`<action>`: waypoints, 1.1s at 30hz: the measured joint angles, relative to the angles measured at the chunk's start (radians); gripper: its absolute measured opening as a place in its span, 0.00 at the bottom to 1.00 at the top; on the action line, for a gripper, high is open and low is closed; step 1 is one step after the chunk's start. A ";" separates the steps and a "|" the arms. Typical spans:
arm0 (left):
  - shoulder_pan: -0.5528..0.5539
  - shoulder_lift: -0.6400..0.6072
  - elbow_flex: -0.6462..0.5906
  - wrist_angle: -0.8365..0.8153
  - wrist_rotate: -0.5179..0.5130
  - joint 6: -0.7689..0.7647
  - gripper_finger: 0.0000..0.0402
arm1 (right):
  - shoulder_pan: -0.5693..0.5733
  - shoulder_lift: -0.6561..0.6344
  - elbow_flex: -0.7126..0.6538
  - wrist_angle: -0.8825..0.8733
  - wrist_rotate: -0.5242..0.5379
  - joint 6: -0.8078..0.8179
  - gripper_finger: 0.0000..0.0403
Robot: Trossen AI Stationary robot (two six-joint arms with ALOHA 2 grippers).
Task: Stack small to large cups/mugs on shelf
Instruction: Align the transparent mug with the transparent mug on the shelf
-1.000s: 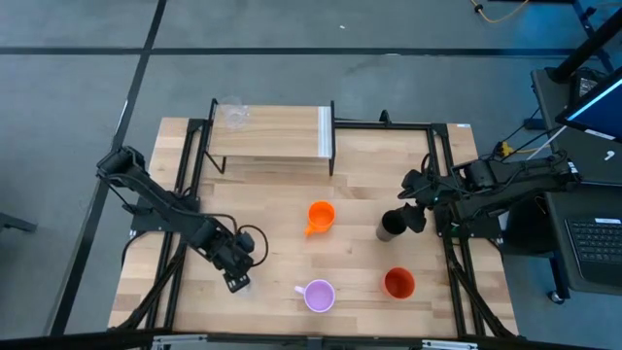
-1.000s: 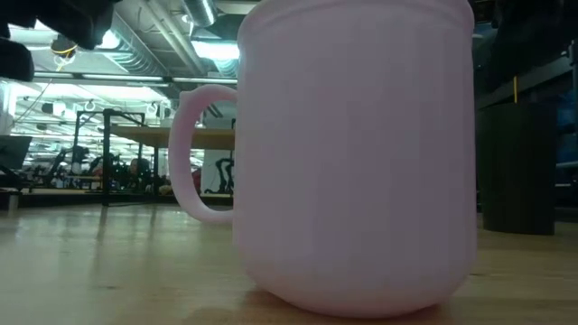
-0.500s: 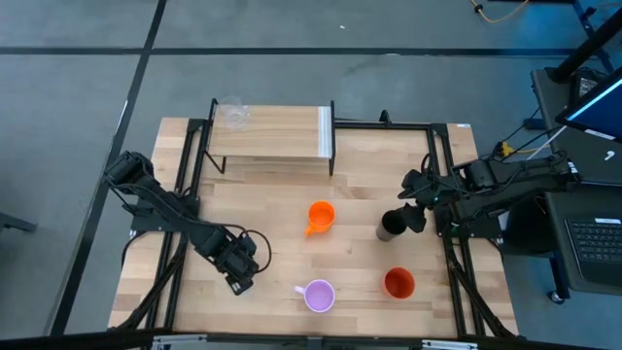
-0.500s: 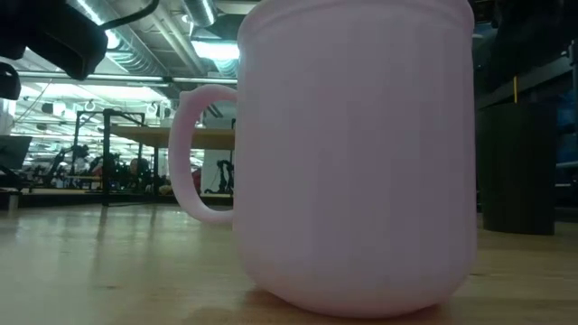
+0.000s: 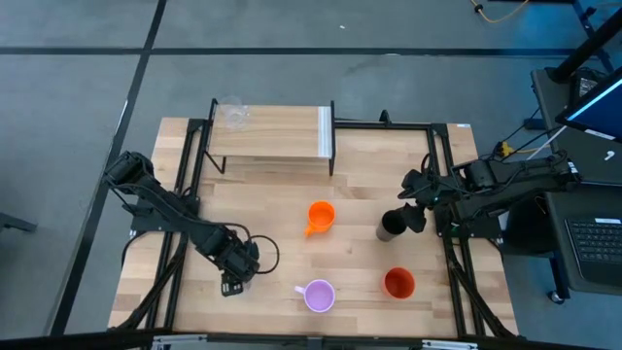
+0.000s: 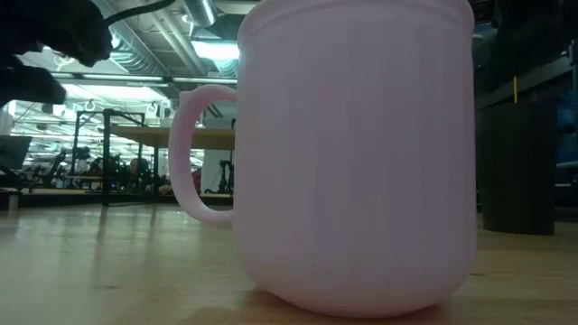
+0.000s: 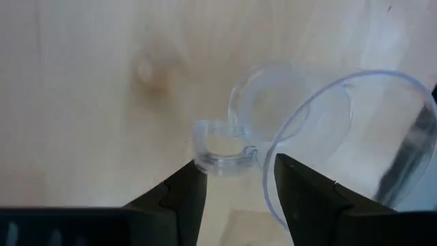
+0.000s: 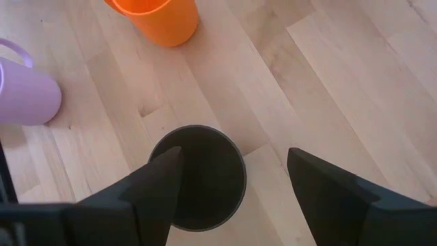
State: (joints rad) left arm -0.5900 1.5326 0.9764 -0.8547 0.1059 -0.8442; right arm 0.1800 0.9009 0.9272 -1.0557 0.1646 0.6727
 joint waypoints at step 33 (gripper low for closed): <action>0.075 -0.002 0.145 -0.143 -0.219 0.526 0.41 | 0.000 0.000 0.000 0.008 0.052 0.004 0.66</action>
State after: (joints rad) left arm -0.5152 1.5307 1.1217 -0.9976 -0.1127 -0.3181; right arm 0.1800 0.9009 0.9272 -1.0475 0.2165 0.6771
